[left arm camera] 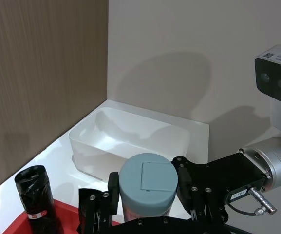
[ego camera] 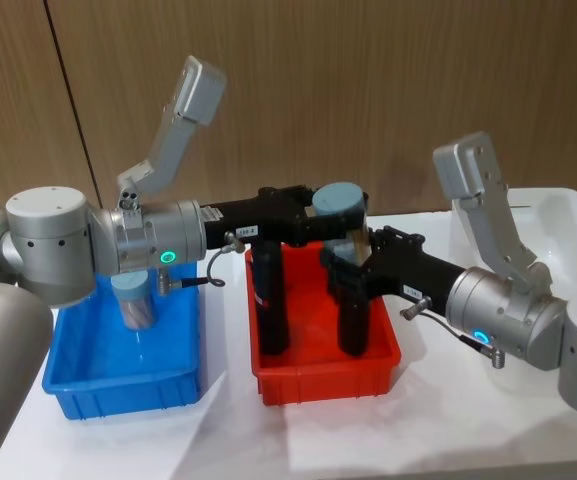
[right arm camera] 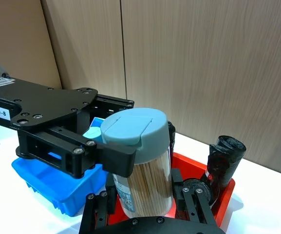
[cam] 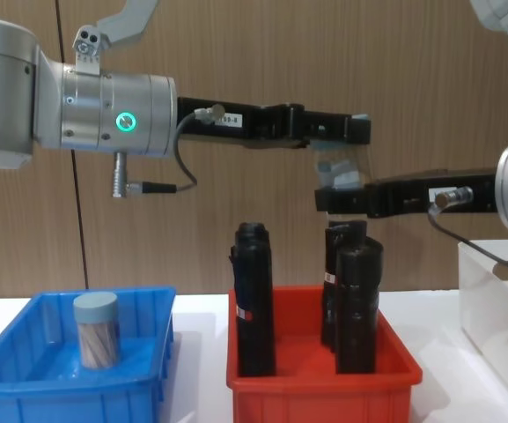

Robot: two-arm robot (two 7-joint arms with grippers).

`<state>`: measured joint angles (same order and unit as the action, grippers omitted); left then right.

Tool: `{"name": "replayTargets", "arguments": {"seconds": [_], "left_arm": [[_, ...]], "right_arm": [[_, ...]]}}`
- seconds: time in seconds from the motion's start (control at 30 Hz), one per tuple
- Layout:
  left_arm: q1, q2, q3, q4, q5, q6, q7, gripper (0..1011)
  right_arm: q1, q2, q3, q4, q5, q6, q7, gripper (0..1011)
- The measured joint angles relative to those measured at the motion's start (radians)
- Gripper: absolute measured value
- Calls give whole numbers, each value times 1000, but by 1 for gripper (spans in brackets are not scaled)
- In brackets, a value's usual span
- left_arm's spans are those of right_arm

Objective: Pick the cotton swabs from the blue box and place them into the white box.

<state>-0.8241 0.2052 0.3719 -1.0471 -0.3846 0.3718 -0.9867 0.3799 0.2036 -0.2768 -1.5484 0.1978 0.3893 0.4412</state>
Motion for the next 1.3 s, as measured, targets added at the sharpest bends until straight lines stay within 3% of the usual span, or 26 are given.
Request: {"name": "replayTargets", "arguments": {"seconds": [0.1, 0.33, 0.83, 1.3], "left_arm": [[0, 0, 0, 0, 0, 0, 0, 847], [0, 0, 0, 0, 0, 0, 0, 1002], [0, 0, 0, 0, 0, 0, 0, 1004], [0, 0, 0, 0, 0, 0, 0, 1004]], "right_arm": [[1, 0, -1, 0, 1, -1, 0, 654], [1, 0, -4, 0, 5, -4, -1, 654], [-10, 6, -3, 8, 31, -18, -21, 654], [-61, 33, 25, 28, 129, -88, -80, 654]]}}
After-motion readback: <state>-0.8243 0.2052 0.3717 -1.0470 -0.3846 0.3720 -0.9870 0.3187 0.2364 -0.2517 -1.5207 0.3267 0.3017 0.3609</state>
